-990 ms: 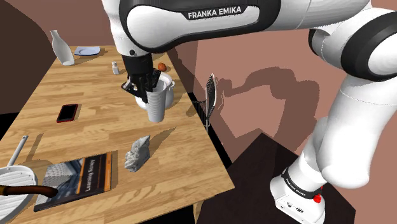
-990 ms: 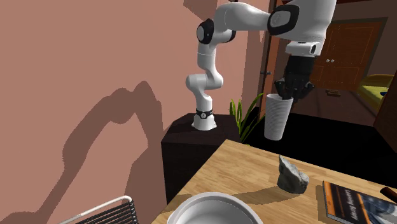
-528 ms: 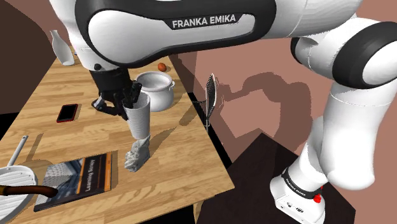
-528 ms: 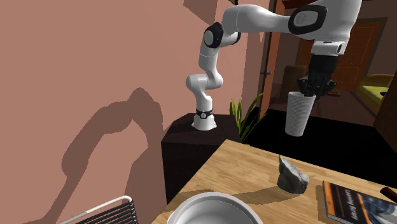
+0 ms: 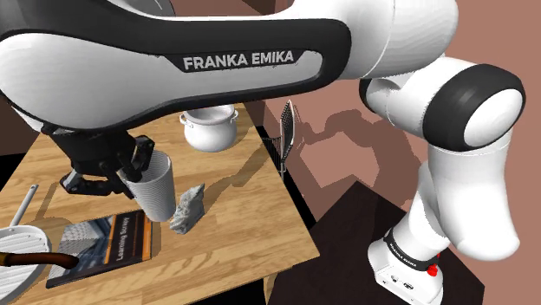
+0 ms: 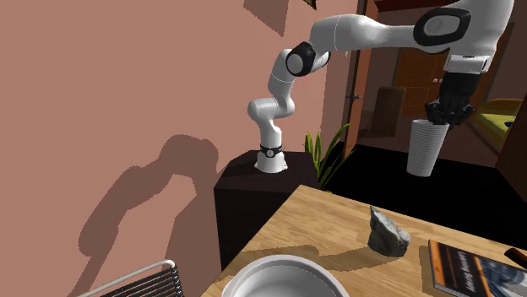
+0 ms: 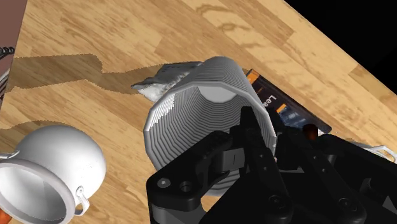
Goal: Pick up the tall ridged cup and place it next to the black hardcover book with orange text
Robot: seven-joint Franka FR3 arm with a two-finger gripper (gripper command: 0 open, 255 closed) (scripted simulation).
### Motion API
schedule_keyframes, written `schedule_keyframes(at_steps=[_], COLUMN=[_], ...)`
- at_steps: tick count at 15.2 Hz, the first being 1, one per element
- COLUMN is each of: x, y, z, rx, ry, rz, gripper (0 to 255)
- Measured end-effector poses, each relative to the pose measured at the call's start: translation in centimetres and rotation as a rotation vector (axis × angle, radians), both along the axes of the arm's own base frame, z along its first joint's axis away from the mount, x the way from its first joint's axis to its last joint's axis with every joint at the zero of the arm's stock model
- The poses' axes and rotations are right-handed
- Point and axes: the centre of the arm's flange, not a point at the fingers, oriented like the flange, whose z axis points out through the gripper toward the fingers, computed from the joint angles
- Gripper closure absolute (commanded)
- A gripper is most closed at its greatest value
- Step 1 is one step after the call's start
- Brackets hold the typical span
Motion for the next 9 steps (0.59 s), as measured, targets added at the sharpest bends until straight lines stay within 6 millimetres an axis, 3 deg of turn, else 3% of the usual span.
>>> schedule_keyframes(at_steps=[3,9], x=[-1.0,-0.9], y=[2.2,2.4], z=[-0.6,-3.8], rx=[0.000,0.000], ry=[0.000,0.000], rz=[0.000,-0.001], gripper=[255,255])
